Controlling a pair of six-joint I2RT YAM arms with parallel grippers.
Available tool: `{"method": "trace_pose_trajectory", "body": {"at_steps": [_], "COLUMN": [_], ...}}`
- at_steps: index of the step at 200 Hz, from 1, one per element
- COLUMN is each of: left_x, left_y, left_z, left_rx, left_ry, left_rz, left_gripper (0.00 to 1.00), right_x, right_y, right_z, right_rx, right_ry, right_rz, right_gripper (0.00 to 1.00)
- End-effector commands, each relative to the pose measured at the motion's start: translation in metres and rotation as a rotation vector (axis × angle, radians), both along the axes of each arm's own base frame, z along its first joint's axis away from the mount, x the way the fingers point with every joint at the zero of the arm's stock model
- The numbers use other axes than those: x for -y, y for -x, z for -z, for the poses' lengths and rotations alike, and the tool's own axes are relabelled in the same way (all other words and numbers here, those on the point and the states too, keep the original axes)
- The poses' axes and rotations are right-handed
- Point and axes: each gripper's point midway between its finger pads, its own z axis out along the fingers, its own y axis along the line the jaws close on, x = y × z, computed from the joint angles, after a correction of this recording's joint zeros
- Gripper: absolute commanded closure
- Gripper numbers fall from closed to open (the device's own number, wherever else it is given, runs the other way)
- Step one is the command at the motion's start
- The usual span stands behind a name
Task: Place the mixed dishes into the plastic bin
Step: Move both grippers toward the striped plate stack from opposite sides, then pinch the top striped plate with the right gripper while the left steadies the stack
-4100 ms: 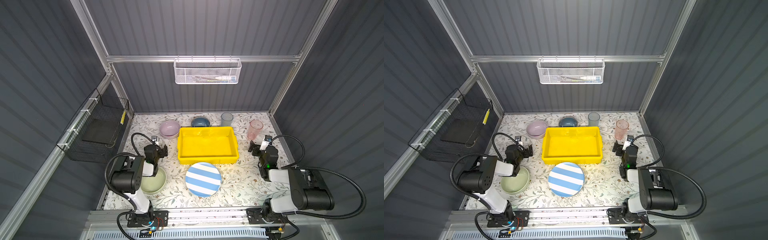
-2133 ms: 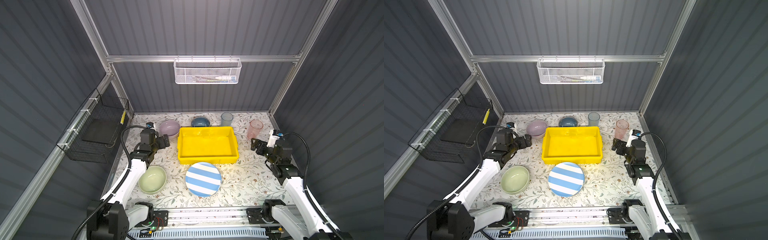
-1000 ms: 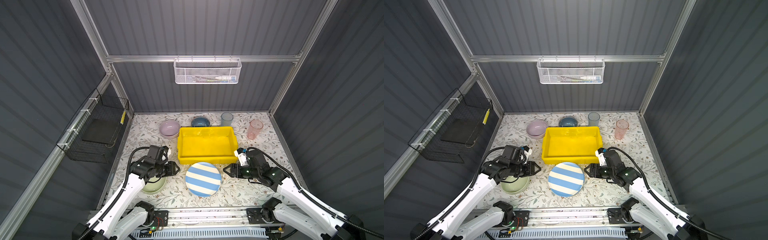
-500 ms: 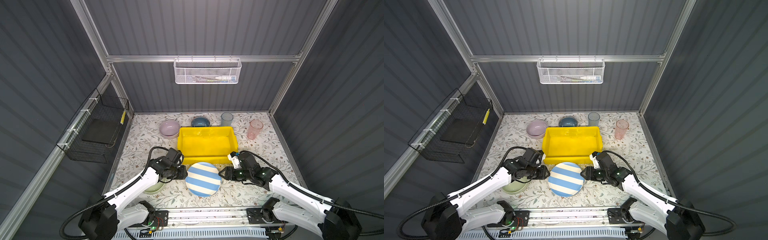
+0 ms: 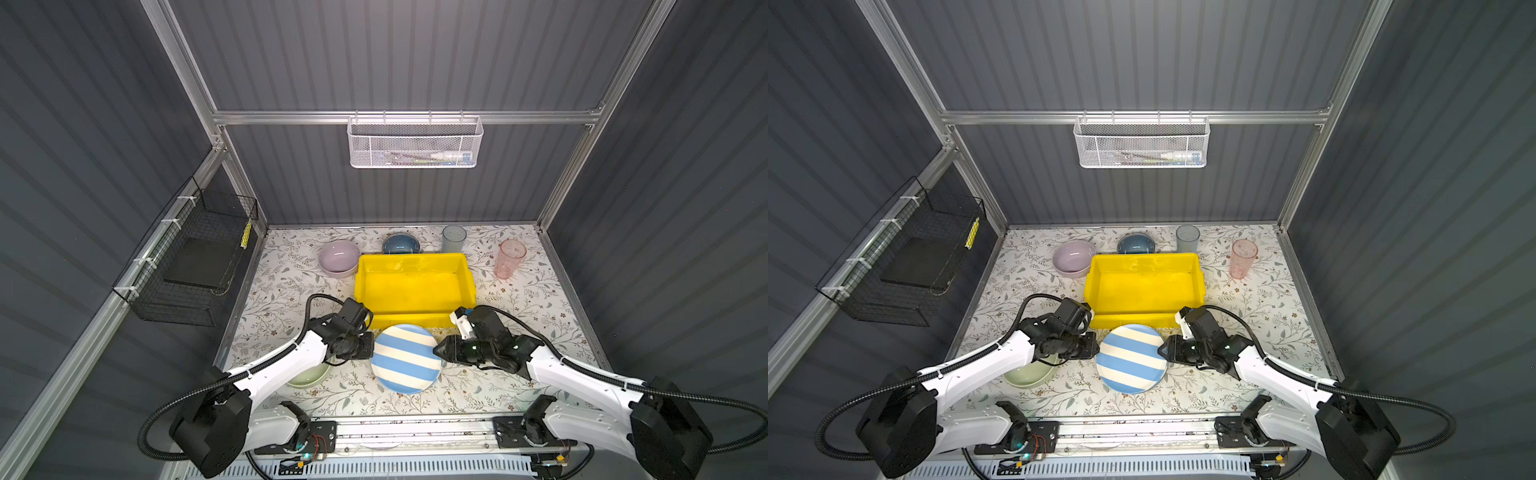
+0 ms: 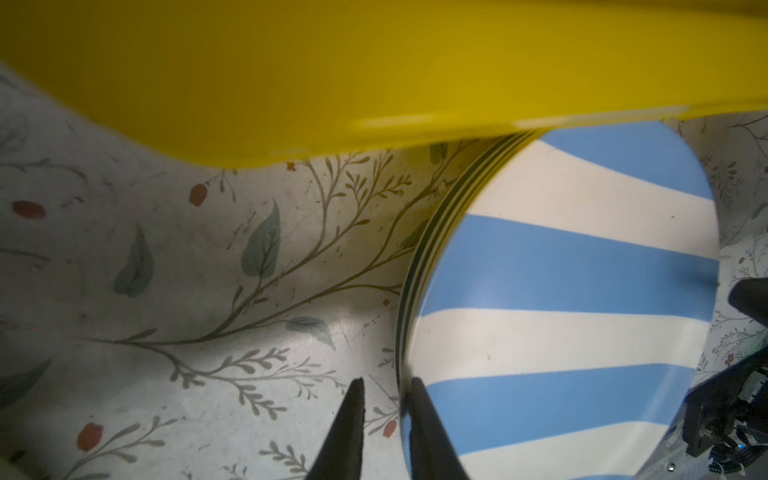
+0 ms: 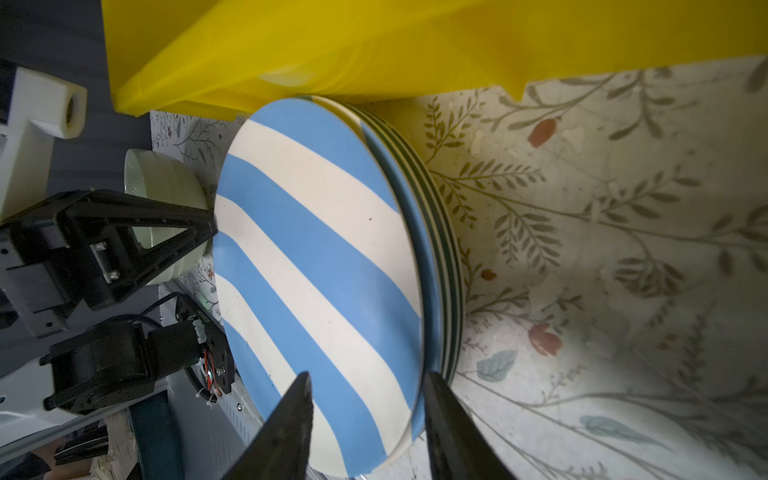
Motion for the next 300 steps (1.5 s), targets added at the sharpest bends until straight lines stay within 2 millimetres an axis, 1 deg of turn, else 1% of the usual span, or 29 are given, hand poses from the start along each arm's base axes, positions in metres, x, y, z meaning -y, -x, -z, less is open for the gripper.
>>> {"method": "trace_pose_trajectory", "body": {"at_steps": [1,55,77,100,147,166,203,235,250,252,254,269,285,300], "left_x": [-0.003,-0.004,-0.005,-0.003,0.001,0.004,0.008,0.009,0.009,0.009,0.009,0.009,0.010,0.011], "left_y": [0.003,0.005,0.006,0.008,0.014,0.018,0.025,0.028,0.029,0.029,0.029,0.030,0.032,0.032], "left_z": [0.009,0.014,0.018,0.022,0.031,0.034,0.037,0.036,0.036,0.036,0.036,0.035,0.036,0.034], "left_rx": [-0.015,-0.020,-0.025,-0.035,-0.065,-0.076,-0.095,-0.100,-0.100,-0.101,-0.101,-0.099,-0.104,-0.102], "left_ry": [-0.023,-0.032,-0.036,-0.030,-0.011,0.005,0.028,0.039,0.040,0.040,0.040,0.044,0.049,0.053], "left_rz": [-0.004,0.001,0.002,0.010,0.034,0.053,0.088,0.100,0.107,0.106,0.107,0.110,0.117,0.120], "left_gripper": [0.82,0.86,0.89,0.92,0.97,0.97,0.98,0.98,0.98,0.98,0.98,0.98,0.97,0.97], "right_x": [-0.002,-0.005,-0.007,-0.009,-0.012,-0.017,-0.025,-0.028,-0.029,-0.029,-0.029,-0.028,-0.027,-0.026], "right_y": [0.003,0.004,0.004,0.004,0.007,0.009,0.011,0.014,0.016,0.016,0.016,0.017,0.017,0.017], "right_z": [0.010,0.017,0.017,0.016,0.025,0.021,0.006,-0.008,-0.010,-0.017,-0.019,-0.024,-0.028,-0.027], "right_rx": [-0.033,-0.053,-0.056,-0.058,-0.079,-0.069,-0.020,0.013,0.016,0.034,0.039,0.056,0.070,0.068], "right_ry": [0.005,0.012,0.003,-0.007,-0.040,-0.094,-0.179,-0.231,-0.246,-0.261,-0.266,-0.279,-0.287,-0.279], "right_rz": [-0.003,-0.008,-0.010,-0.013,-0.012,-0.022,-0.056,-0.084,-0.092,-0.093,-0.092,-0.096,-0.096,-0.087], "right_gripper": [0.56,0.57,0.57,0.58,0.59,0.60,0.61,0.63,0.63,0.63,0.63,0.64,0.64,0.65]}}
